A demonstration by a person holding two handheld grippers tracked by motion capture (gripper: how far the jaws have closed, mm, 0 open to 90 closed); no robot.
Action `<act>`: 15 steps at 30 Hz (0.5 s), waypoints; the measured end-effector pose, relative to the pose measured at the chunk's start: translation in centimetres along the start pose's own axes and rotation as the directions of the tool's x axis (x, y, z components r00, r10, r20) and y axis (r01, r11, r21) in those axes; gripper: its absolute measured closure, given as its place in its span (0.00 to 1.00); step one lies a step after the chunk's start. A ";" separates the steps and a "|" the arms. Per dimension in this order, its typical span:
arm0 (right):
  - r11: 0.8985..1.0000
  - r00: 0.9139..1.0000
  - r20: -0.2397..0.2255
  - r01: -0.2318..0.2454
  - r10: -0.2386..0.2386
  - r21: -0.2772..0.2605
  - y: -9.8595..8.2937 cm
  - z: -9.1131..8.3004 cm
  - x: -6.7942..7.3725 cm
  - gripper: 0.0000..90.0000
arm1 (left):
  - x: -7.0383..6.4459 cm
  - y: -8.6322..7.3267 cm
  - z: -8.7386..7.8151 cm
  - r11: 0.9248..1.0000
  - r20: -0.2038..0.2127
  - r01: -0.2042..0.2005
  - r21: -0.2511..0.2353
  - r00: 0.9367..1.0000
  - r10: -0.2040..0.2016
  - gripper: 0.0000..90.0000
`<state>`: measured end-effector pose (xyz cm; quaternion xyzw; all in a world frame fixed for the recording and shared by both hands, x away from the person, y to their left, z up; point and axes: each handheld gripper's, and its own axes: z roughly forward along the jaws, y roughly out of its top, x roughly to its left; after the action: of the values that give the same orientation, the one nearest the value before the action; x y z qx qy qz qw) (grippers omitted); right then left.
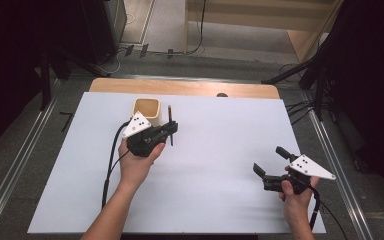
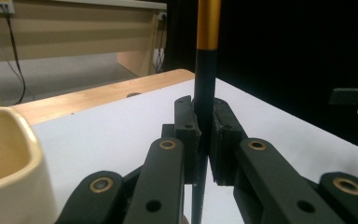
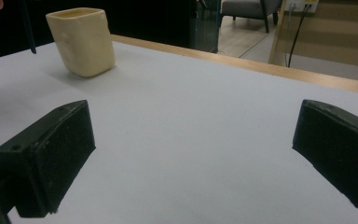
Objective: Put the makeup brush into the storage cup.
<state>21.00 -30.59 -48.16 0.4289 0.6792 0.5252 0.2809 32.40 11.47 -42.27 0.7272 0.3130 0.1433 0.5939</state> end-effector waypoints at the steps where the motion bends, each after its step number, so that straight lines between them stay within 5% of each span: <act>1: 1.000 1.000 0.010 0.004 -0.004 0.003 -0.1 -0.2 0.0 0.00 | 0.2 0.0 -0.1 1.000 -0.003 0.001 -0.004 1.000 -0.001 0.94; 15: 1.000 1.000 0.005 -0.008 0.008 0.003 -1.9 -2.2 -0.2 0.00 | 2.7 1.1 -1.9 0.999 -0.067 0.000 -0.035 0.998 -0.002 0.94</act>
<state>18.72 -31.97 -49.30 0.4334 0.6776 0.5241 0.2798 33.65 14.49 -41.19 0.7112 0.3306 0.1728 0.5958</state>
